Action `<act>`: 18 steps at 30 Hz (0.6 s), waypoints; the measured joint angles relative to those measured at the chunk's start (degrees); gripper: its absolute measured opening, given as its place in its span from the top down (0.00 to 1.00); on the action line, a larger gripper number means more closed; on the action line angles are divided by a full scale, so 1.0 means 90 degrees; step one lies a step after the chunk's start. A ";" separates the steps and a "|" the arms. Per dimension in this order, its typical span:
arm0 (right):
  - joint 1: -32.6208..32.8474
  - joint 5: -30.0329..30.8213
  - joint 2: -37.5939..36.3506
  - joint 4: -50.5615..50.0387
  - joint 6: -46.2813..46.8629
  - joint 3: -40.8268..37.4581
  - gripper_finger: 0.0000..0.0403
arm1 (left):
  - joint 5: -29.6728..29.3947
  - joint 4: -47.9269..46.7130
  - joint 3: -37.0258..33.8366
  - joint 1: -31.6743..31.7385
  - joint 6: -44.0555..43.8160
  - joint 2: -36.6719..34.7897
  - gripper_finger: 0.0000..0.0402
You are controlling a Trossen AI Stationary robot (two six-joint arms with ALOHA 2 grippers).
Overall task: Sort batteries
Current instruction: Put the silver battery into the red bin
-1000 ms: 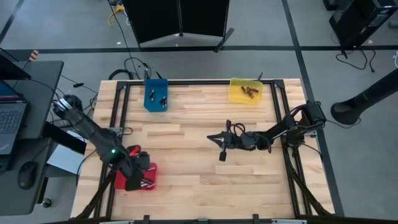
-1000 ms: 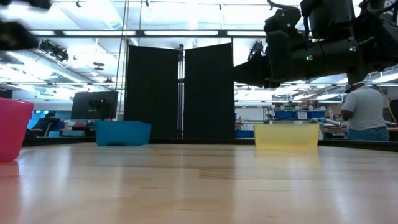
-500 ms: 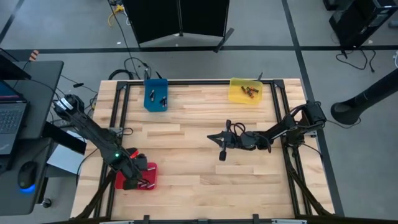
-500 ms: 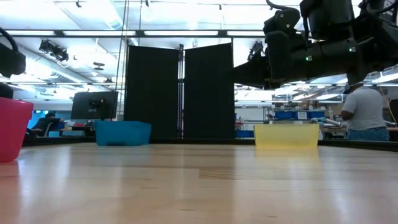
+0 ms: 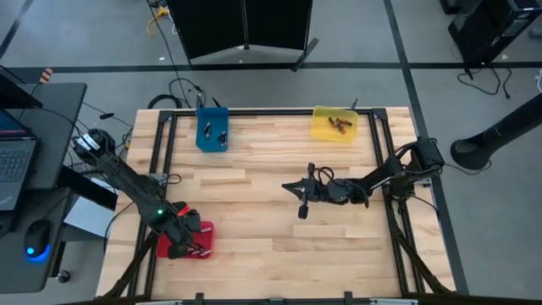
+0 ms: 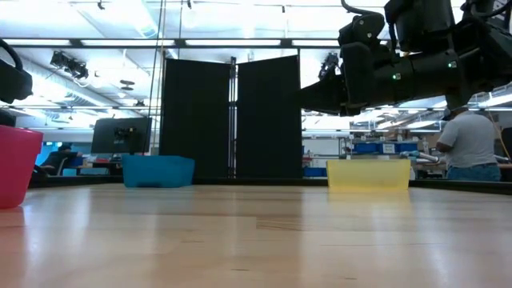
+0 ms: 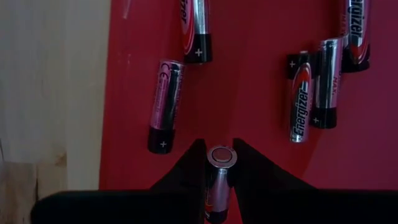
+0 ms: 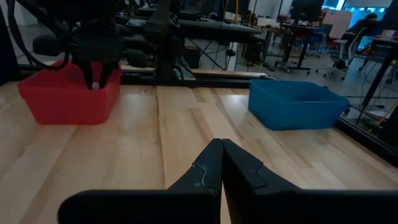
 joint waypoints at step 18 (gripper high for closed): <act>0.0000 -0.0002 0.0000 -0.0007 0.0000 0.0000 0.96 | -0.0095 0.0221 0.0000 0.0000 -0.0160 0.0000 0.82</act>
